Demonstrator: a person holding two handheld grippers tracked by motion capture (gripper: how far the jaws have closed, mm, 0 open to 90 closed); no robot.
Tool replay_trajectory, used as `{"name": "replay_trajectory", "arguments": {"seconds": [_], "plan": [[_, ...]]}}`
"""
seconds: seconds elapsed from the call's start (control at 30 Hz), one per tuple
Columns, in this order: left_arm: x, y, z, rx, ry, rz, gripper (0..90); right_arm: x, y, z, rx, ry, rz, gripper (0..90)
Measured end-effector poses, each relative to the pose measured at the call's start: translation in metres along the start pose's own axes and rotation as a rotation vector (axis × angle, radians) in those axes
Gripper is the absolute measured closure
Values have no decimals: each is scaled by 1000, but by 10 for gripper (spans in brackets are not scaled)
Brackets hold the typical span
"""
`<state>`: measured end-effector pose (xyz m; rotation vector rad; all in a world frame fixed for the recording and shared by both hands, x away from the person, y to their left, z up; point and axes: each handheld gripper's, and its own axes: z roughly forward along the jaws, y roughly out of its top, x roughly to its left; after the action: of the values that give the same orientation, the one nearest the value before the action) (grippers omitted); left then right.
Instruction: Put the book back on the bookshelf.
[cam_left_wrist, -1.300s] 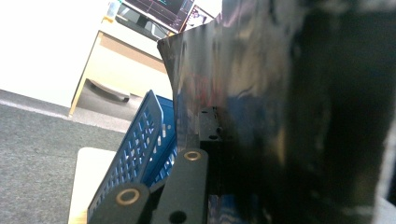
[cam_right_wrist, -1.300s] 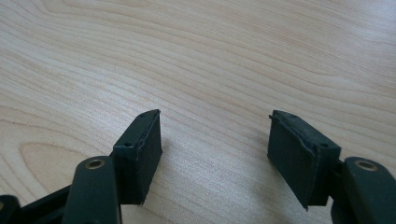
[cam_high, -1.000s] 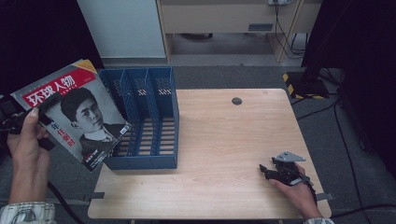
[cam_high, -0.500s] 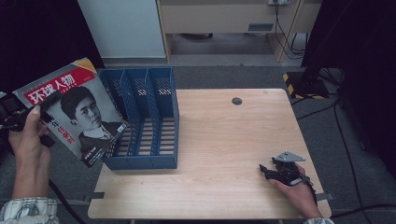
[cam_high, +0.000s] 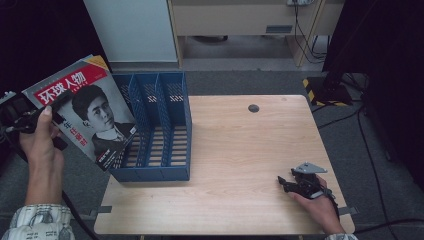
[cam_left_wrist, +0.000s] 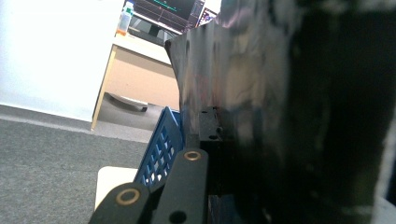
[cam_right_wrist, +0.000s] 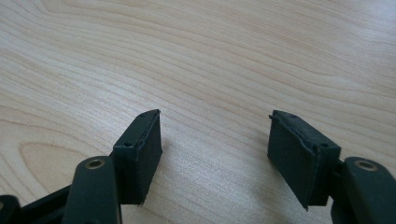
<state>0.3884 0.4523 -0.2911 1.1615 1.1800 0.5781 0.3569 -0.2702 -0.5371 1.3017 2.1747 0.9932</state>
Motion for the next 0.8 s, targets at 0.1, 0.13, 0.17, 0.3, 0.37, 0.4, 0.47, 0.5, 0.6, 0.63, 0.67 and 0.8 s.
{"name": "replay_trajectory", "arguments": {"seconds": [0.1, 0.13, 0.17, 0.3, 0.37, 0.4, 0.47, 0.5, 0.6, 0.63, 0.67, 0.8], "plan": [[-1, -1, 4, -8, 7, 11, 866, 0, 0, 0, 0, -1, 0, 351], [0, -1, 5, -11, 6, 11, 866, 0, 0, 0, 0, -1, 0, 351], [0, -1, 7, -16, 6, 7, 866, 0, 0, 0, 0, -2, 2, 351], [2, 0, 10, -14, 11, 14, 866, 0, 0, 0, 0, -3, 4, 351], [2, 0, 11, -22, 10, 10, 866, 0, 0, 0, 0, -4, 4, 351], [2, 0, 11, -25, 7, 8, 866, 0, 0, 0, 0, -4, 5, 351], [1, 1, 11, -28, 9, 13, 866, 0, 0, 0, 0, -4, 5, 351], [0, 1, 11, -30, 10, 16, 866, 0, 0, 0, 0, -3, 5, 351], [-1, 2, 13, -43, 10, 17, 866, 0, 0, 0, 0, -4, 5, 351], [-2, 1, 14, -46, 11, 17, 866, 0, 0, 0, -1, -4, 3, 351], [-2, 1, 15, -46, 10, 19, 866, 0, 0, 0, -1, -4, 3, 351], [-2, 0, 18, -44, 17, 35, 866, 0, 0, -1, -1, -4, 4, 351]]}}
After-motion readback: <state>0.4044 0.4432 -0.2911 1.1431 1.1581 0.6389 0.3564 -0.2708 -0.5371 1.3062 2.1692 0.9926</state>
